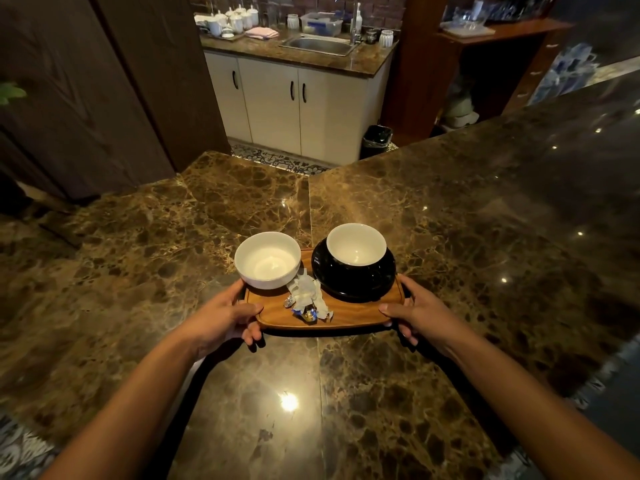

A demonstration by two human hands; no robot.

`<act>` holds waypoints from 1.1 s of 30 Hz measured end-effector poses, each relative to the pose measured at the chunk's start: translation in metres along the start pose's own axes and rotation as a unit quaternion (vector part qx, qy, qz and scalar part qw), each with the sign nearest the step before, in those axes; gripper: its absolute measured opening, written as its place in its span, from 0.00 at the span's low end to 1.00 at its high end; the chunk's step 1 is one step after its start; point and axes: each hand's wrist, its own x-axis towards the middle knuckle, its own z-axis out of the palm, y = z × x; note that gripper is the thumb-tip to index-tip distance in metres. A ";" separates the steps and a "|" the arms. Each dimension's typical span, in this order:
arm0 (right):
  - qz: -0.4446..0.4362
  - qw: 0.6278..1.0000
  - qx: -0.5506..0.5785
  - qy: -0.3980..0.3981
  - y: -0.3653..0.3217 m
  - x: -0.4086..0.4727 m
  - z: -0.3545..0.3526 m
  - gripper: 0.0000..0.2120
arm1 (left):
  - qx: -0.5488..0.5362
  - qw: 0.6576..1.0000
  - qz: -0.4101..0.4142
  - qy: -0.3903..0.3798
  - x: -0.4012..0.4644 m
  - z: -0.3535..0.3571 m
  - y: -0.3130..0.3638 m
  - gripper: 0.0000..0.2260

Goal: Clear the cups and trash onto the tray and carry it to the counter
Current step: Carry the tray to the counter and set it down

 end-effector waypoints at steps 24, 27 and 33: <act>0.044 0.995 -0.053 0.067 0.003 -0.004 0.007 0.40 | 0.167 0.984 0.007 0.056 -0.006 0.007 0.003 0.20; 0.032 0.995 -0.050 0.076 0.006 -0.005 0.009 0.41 | 0.195 0.978 0.012 0.070 -0.005 0.010 0.001 0.18; 0.021 0.995 -0.053 0.084 0.008 -0.007 0.012 0.41 | 0.163 0.984 0.003 0.074 -0.003 0.010 -0.006 0.16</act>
